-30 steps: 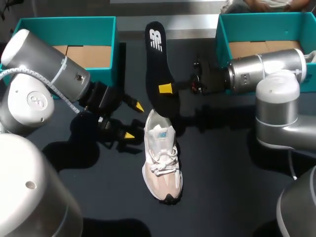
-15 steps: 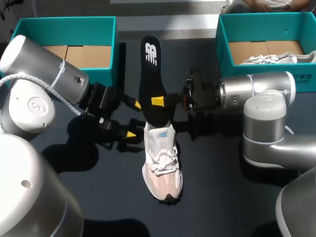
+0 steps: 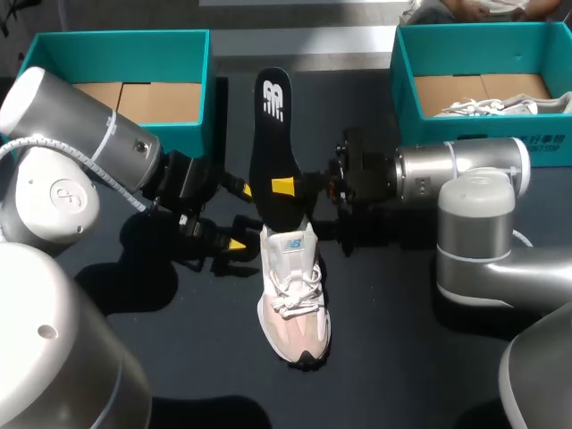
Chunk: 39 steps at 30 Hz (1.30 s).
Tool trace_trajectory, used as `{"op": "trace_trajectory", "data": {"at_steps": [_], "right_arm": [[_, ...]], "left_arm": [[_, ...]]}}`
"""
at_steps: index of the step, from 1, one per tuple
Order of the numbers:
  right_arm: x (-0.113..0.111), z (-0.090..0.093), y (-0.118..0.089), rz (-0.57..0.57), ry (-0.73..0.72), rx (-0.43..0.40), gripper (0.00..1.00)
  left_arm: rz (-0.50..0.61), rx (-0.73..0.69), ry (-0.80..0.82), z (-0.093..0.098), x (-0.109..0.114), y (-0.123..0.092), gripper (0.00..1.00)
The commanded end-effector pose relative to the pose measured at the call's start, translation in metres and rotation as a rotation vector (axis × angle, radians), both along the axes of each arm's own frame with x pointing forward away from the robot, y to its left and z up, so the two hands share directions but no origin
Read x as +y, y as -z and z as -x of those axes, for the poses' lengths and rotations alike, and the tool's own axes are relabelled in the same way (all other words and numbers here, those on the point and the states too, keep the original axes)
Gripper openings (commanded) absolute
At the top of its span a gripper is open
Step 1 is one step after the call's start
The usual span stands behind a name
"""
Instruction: Take the shoe out of the shoebox, open the shoe tongue, remove and reinsert the insole, then place the shoe into the shoebox
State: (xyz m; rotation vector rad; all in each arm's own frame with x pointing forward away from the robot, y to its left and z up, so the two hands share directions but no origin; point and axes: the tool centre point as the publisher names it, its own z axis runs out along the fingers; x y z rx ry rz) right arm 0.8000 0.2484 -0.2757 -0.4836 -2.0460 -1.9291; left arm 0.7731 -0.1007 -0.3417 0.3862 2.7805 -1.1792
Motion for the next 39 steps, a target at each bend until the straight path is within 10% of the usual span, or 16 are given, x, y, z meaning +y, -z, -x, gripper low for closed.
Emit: {"op": "trace_trajectory", "data": {"at_steps": [1, 39], "right_arm": [[-0.001, 0.0, 0.001, 0.018, 0.003, -0.006, 0.0], [-0.012, 0.058, 0.086, 0.07, 0.014, 0.139, 0.0]], "left_arm": [[-0.002, -0.003, -0.003, 0.002, 0.0, 0.0, 1.0], [-0.002, -0.003, -0.003, 0.002, 0.0, 0.0, 1.0]]}}
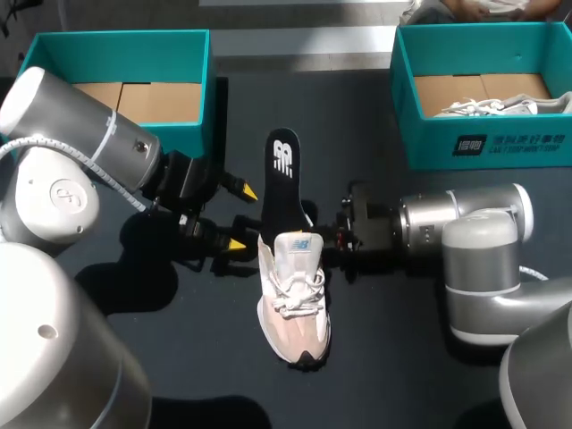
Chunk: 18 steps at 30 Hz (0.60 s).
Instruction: Take the shoe out of the shoebox, open the shoe tongue, remove and reinsert the insole, then place the shoe into the shoebox
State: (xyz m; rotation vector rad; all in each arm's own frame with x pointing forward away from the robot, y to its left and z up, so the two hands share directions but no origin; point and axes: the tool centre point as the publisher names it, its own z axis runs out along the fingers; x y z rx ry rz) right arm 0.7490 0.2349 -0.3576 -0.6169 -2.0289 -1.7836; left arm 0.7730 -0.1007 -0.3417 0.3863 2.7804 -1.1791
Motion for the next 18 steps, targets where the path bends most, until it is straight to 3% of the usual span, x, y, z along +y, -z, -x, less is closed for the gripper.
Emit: {"op": "trace_trajectory", "data": {"at_steps": [1, 5, 7, 18], "right_arm": [[0.0, 0.009, 0.004, 0.006, 0.011, 0.003, 0.0], [-0.003, 0.006, -0.006, -0.011, 0.027, -0.021, 0.0], [-0.003, 0.003, -0.009, -0.008, 0.025, -0.032, 0.29], [-0.001, -0.02, -0.035, -0.006, 0.033, -0.161, 0.26]], "left_arm": [[-0.002, -0.003, -0.003, 0.002, 0.0, 0.0, 1.0], [-0.002, -0.003, -0.003, 0.002, 0.0, 0.0, 1.0], [-0.002, -0.003, -0.003, 0.002, 0.0, 0.0, 1.0], [-0.002, -0.003, -0.003, 0.002, 0.0, 0.0, 1.0]]}}
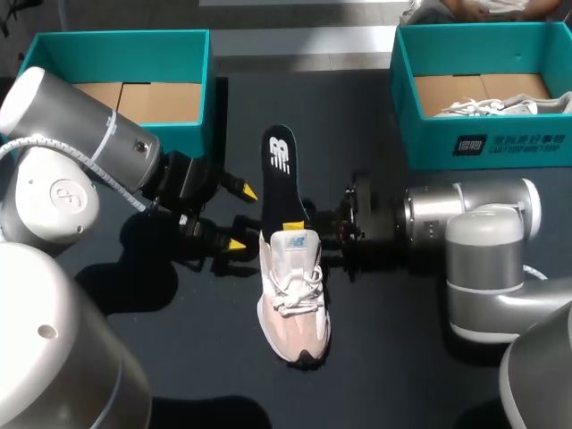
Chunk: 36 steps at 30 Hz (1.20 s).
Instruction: Take the shoe out of the shoebox, open the shoe tongue, remove and reinsert the insole, then place the shoe into the shoebox
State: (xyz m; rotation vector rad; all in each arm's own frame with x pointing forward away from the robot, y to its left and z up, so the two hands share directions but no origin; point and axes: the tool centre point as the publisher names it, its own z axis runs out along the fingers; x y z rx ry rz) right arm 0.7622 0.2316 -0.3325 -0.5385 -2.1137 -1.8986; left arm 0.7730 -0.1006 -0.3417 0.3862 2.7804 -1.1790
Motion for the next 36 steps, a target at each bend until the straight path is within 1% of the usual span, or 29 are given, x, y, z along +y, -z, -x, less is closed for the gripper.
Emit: {"op": "trace_trajectory", "data": {"at_steps": [1, 5, 7, 8, 9, 13, 17, 18, 21, 22, 24, 27, 30, 31, 32, 33, 36], "right_arm": [[0.004, -0.011, -0.014, -0.001, -0.005, -0.032, 0.26], [0.005, -0.023, -0.014, 0.01, -0.031, -0.03, 0.25], [0.004, -0.024, -0.012, 0.03, -0.048, -0.006, 0.21], [0.002, -0.023, -0.011, 0.038, -0.045, 0.005, 0.02], [0.0, -0.023, -0.009, 0.036, -0.042, 0.019, 0.0], [-0.005, -0.012, -0.002, 0.046, -0.043, 0.072, 0.0], [-0.009, 0.002, 0.007, 0.089, -0.045, 0.138, 0.0], [-0.008, 0.007, 0.01, 0.088, -0.037, 0.159, 0.0], [-0.006, 0.017, 0.015, 0.084, -0.018, 0.188, 0.0], [-0.003, 0.02, 0.014, 0.082, -0.011, 0.192, 0.0], [-0.002, 0.025, 0.02, 0.085, -0.009, 0.211, 0.0], [0.001, 0.025, 0.025, 0.096, -0.018, 0.229, 0.0], [0.001, 0.02, 0.022, 0.088, -0.013, 0.211, 0.0], [0.0, 0.017, 0.02, 0.09, -0.012, 0.196, 0.11], [0.0, 0.015, 0.018, 0.082, -0.006, 0.181, 0.27], [-0.001, 0.012, 0.015, 0.079, -0.003, 0.171, 0.35], [-0.003, 0.004, 0.006, 0.086, -0.012, 0.138, 0.35]], "left_arm": [[-0.002, -0.003, -0.003, 0.002, 0.0, 0.0, 1.0], [-0.002, -0.003, -0.003, 0.002, 0.0, 0.0, 1.0], [-0.002, -0.003, -0.003, 0.002, 0.0, 0.0, 1.0], [-0.002, -0.003, -0.003, 0.002, 0.0, 0.0, 1.0], [-0.002, -0.003, -0.003, 0.002, 0.0, 0.0, 1.0], [-0.002, -0.003, -0.003, 0.002, 0.0, 0.0, 1.0], [-0.002, -0.003, -0.003, 0.002, 0.0, 0.0, 1.0], [-0.002, -0.003, -0.003, 0.002, 0.0, 0.0, 1.0], [-0.002, -0.003, -0.003, 0.002, 0.0, 0.0, 1.0], [-0.002, -0.003, -0.003, 0.002, 0.0, 0.0, 1.0], [-0.002, -0.003, -0.003, 0.002, 0.0, 0.0, 1.0], [-0.002, -0.003, -0.003, 0.002, 0.0, 0.0, 1.0], [-0.002, -0.003, -0.003, 0.002, 0.0, 0.0, 1.0], [-0.002, -0.003, -0.003, 0.002, 0.0, 0.0, 1.0], [-0.002, -0.003, -0.003, 0.002, 0.0, 0.0, 1.0], [-0.002, -0.003, -0.003, 0.002, 0.0, 0.0, 1.0], [-0.002, -0.003, -0.003, 0.002, 0.0, 0.0, 1.0]]}}
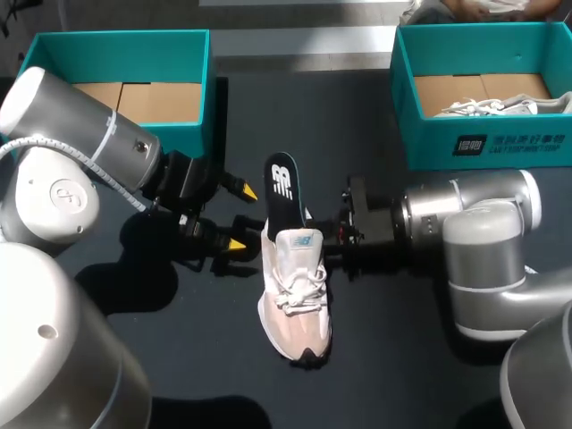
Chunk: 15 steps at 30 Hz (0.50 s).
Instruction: Take the shoe out of the shoebox, open the shoe tongue, remove and reinsert the insole, then place the shoe into the shoebox
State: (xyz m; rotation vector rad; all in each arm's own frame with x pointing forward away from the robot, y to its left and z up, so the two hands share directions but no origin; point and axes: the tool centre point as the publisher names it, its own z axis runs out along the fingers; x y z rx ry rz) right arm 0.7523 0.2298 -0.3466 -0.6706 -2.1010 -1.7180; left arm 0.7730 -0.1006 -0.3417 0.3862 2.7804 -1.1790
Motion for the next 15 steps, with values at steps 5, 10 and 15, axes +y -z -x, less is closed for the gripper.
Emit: {"op": "trace_trajectory", "data": {"at_steps": [5, 10, 15], "right_arm": [[0.001, -0.023, -0.016, 0.001, -0.025, -0.05, 0.35], [0.005, -0.033, -0.018, -0.005, -0.039, -0.069, 0.29], [0.003, -0.029, -0.012, 0.018, -0.064, -0.034, 0.0]], "left_arm": [[-0.002, -0.003, -0.003, 0.002, 0.0, 0.0, 1.0], [-0.002, -0.003, -0.003, 0.002, 0.0, 0.0, 1.0], [-0.002, -0.003, -0.003, 0.002, 0.0, 0.0, 1.0]]}}
